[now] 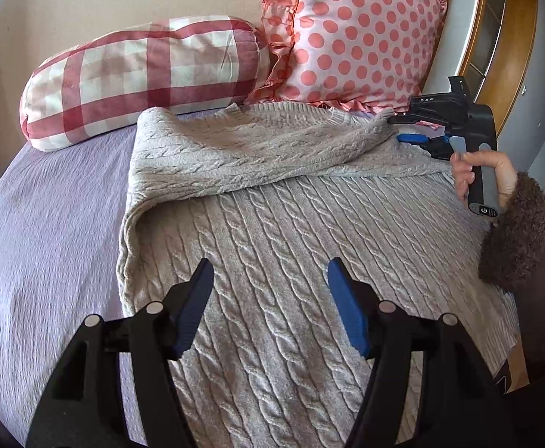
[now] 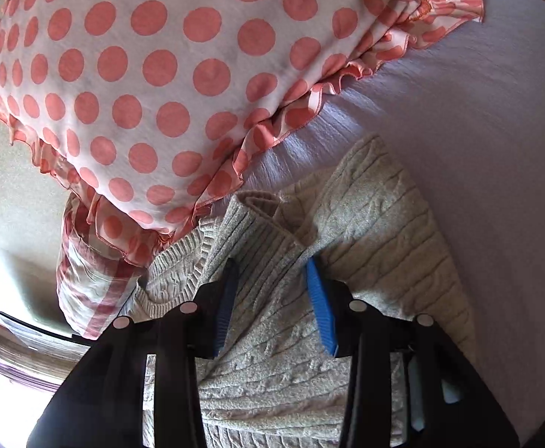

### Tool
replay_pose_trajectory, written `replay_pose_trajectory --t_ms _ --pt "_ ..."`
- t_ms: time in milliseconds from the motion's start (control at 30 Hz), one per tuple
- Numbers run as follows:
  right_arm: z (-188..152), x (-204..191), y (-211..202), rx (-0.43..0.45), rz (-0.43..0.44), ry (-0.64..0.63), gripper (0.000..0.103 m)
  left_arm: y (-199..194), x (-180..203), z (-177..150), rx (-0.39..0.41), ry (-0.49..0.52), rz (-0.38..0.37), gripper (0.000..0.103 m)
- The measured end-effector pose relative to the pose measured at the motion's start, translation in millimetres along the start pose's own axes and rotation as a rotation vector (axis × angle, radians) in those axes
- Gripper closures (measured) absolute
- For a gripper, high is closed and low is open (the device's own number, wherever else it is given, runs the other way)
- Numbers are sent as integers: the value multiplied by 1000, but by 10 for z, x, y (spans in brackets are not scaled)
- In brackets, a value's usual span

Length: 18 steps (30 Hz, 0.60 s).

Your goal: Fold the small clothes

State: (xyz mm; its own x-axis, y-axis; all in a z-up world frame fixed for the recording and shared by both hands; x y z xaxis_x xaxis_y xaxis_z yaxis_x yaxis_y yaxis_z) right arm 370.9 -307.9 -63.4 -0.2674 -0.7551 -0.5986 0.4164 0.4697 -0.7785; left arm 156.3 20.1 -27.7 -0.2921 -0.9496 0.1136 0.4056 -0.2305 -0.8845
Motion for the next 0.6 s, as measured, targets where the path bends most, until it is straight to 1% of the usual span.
replay_pose_trajectory --t_ms 67,100,133,233,300,333,367,433,533,567,600 --pt "66 -30 -88 66 -36 -46 62 9 18 -16 -3 2 -2 38" --pt "112 -73 -83 73 -34 -70 62 11 25 -18 -5 5 -3 37" --pt "144 -104 -44 58 -28 -84 62 11 30 -17 -6 7 -2 37" --pt "179 -73 155 -16 -58 -86 61 7 32 -11 -7 7 -3 36" --pt "152 -72 162 -5 -65 -107 63 -1 25 -12 -6 5 -8 35" --pt "131 -59 169 -9 -82 -117 80 -3 20 -13 -6 4 -9 34" --pt "102 -36 183 -19 -69 -118 91 1 13 -14 -6 2 -11 33" --pt "81 -17 130 -11 -17 -95 93 18 -8 -11 -11 -6 -12 33" --pt "53 -57 -182 55 45 -86 93 -11 -60 -12 -10 -30 -31 33" --pt "28 -74 -322 81 56 -96 93 -43 -87 -20 -2 -37 -34 33" --pt "-14 -77 -442 102 48 -102 93 -78 -119 -30 8 -43 -35 33"
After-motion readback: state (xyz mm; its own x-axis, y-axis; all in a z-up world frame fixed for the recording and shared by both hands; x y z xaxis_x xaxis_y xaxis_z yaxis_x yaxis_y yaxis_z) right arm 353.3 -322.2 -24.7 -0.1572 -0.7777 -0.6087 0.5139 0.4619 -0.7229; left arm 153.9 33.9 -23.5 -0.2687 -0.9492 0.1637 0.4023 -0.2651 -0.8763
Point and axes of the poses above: each gripper's, at about its wrist camera, not at the fingertips, and y roughly the way its jaws point, x to its right, z to its top, the point moved 9 cm from there along y, roughly the way its jaws point, and after that the axes turned 15 degrees about -x, right-handed, at the moved point
